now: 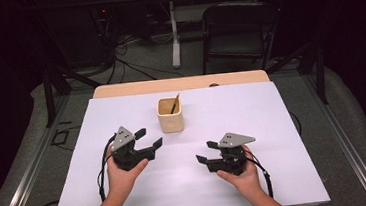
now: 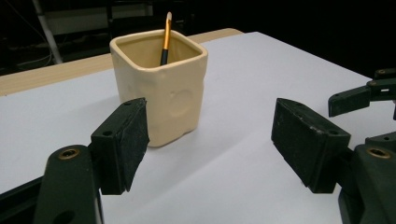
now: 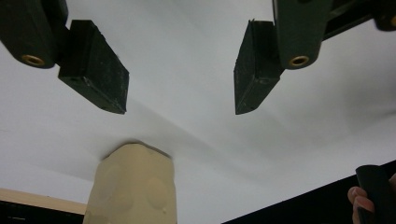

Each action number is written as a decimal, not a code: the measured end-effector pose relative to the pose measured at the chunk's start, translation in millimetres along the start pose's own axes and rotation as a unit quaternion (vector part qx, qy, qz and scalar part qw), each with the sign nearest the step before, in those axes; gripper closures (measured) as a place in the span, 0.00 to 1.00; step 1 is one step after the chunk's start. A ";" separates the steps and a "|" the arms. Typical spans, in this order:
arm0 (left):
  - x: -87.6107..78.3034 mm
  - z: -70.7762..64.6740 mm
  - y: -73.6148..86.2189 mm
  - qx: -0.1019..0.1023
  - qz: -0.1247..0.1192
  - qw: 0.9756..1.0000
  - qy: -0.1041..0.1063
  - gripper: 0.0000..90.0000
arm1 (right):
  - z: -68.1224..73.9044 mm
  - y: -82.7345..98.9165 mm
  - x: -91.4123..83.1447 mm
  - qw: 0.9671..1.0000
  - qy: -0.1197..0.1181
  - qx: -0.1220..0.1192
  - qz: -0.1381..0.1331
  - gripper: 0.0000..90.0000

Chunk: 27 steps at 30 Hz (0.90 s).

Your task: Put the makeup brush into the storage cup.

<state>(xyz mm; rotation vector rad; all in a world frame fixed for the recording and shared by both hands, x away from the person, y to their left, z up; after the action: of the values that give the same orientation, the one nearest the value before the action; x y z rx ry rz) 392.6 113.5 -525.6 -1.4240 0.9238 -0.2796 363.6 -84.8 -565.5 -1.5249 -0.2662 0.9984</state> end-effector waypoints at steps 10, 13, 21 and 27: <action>-5.0 -0.3 10.9 -0.005 0.005 1.000 0.003 0.30 | -0.7 -0.4 -0.6 1.000 0.007 -0.001 -0.002 0.37; -6.0 -0.6 12.9 -0.004 0.009 1.000 0.001 0.30 | -1.1 -0.7 -0.5 1.000 0.012 -0.003 -0.004 0.34; -7.0 -5.1 21.6 -0.010 0.013 1.000 0.008 0.31 | -1.0 -2.0 -0.2 1.000 0.005 0.011 -0.008 0.30; -7.0 -5.2 23.8 -0.021 0.010 1.000 0.011 0.32 | -1.2 -1.2 0.9 1.000 0.003 0.012 -0.005 0.28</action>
<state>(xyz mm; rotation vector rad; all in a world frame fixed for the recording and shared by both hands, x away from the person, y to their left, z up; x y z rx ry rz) 376.2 118.8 -544.2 -1.4513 0.9658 -0.2617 365.4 -84.7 -565.0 -1.5026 -0.2560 0.9860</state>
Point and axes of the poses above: each handheld gripper's, and its own axes: x roughly forward along the jaws, y roughly out of its underside, z roughly to its left, the point moved 9 cm from there along x, roughly forward along the jaws, and after that the axes turned 3 degrees about y, right-handed, at the moved point
